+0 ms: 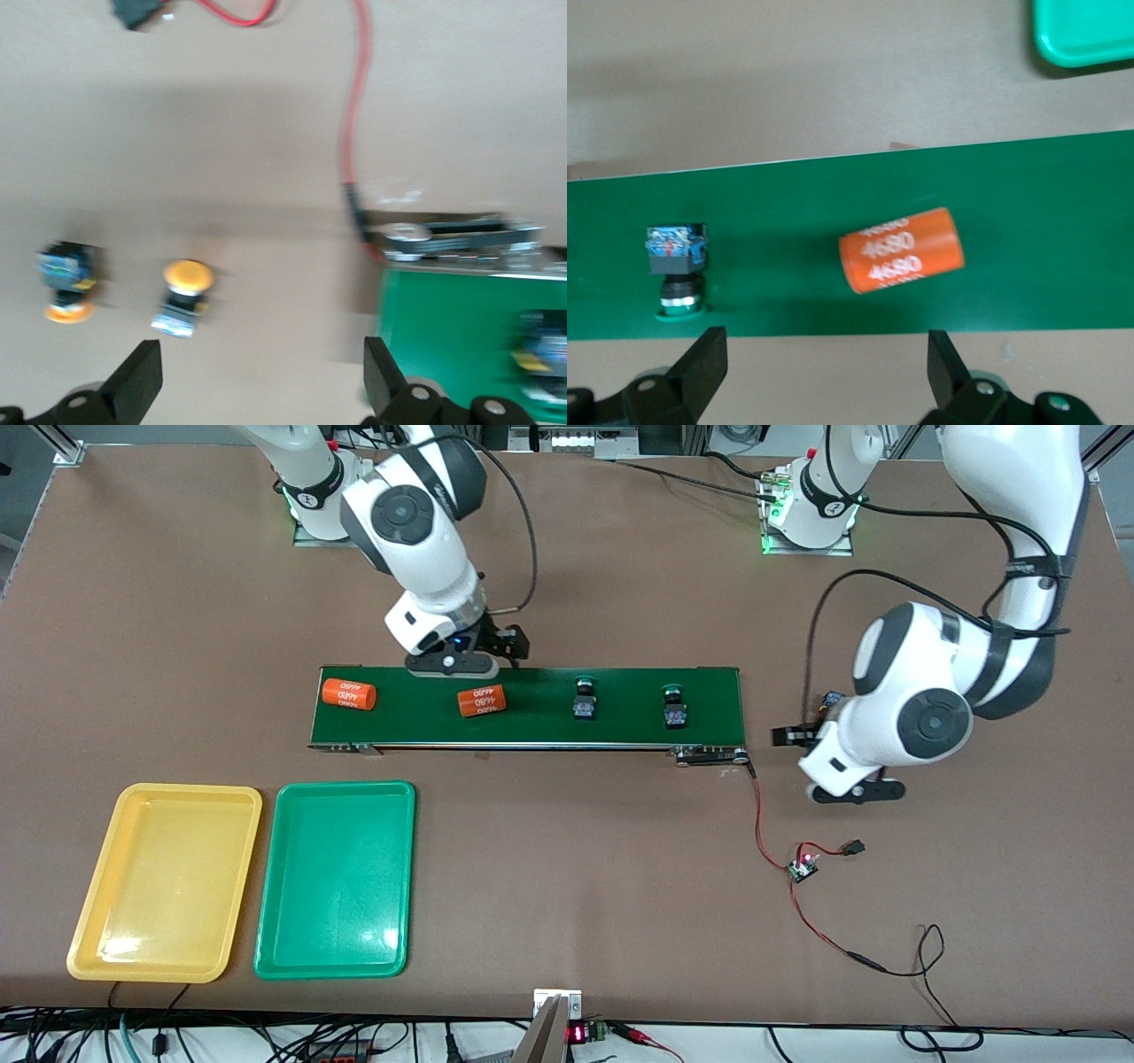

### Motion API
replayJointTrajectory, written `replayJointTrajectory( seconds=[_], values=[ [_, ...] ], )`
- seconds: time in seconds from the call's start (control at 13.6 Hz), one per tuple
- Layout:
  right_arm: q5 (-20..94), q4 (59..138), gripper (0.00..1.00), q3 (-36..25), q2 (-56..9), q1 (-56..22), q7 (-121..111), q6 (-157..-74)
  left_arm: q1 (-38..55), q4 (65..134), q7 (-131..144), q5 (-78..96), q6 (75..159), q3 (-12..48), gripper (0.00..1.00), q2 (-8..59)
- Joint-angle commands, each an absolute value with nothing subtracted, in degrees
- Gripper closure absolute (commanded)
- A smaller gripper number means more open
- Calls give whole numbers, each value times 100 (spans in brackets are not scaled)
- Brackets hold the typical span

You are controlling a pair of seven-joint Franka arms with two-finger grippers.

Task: Sort buttons by color to trays
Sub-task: 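Grasp a belt button with the right gripper while the left grasps yellow button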

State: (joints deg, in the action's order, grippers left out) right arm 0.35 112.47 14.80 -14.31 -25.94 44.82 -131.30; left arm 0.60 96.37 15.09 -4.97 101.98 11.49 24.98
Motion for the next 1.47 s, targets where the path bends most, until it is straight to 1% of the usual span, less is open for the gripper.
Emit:
replayJointTrajectory(
  seconds=[0.0, 0.15, 0.29, 0.37, 0.44, 0.66, 0.73, 0.96, 1.03, 1.1, 1.18, 1.25, 1.4],
  values=[
    [-184, 10601, 0, 1012, -2099, -3136, 4658, -13096, 88, 10464, 338, -650, 10282, 801, 0, 2015],
    [-193, 10355, 0, 809, -2381, -3383, 4781, -13096, 62, 11211, -200, -642, 10720, 590, 0, 1567],
    [-193, 10196, 0, 642, -2574, -3611, 4912, -13096, 70, 12159, -561, -607, 11536, 423, 0, 1101],
    [-193, 10152, 0, 607, -2627, -3673, 4939, -13096, 105, 12634, -615, -606, 11975, 396, 0, 968],
    [-193, 10134, 0, 598, -2663, -3700, 4948, -13104, 140, 12952, -633, -615, 12362, 317, 0, 932],
    [-202, 10134, 0, 598, -2698, -3726, 5097, -13113, 167, 13464, -1141, -624, 13260, 62, 0, 1002],
    [-202, 10125, 0, 598, -2724, -3770, 5106, -13122, 167, 13569, -1151, -624, 13454, 53, 0, 1089],
    [-211, 10116, 0, 598, -2812, -3805, 5115, -13218, 141, 13912, -1151, -624, 14429, 53, 0, 1423],
    [-220, 10116, 0, 598, -2839, -3814, 5133, -13245, 149, 13930, -1151, -624, 14519, 44, 1, 1493],
    [-220, 10116, 0, 598, -2856, -3814, 5142, -13254, 149, 13939, -1151, -624, 14537, 53, 6, 1529],
    [-255, 10108, 0, 598, -2900, -3849, 5142, -13280, 149, 13939, -1151, -624, 14537, 53, 14, 1590],
    [-298, 10073, 0, 572, -2935, -3867, 5142, -13306, 149, 13939, -1160, -624, 14537, 44, 25, 1626],
    [-334, 9967, 0, 519, -3058, -3902, 5142, -13307, 141, 13931, -1143, -624, 14511, 44, 58, 1679]
  ],
)
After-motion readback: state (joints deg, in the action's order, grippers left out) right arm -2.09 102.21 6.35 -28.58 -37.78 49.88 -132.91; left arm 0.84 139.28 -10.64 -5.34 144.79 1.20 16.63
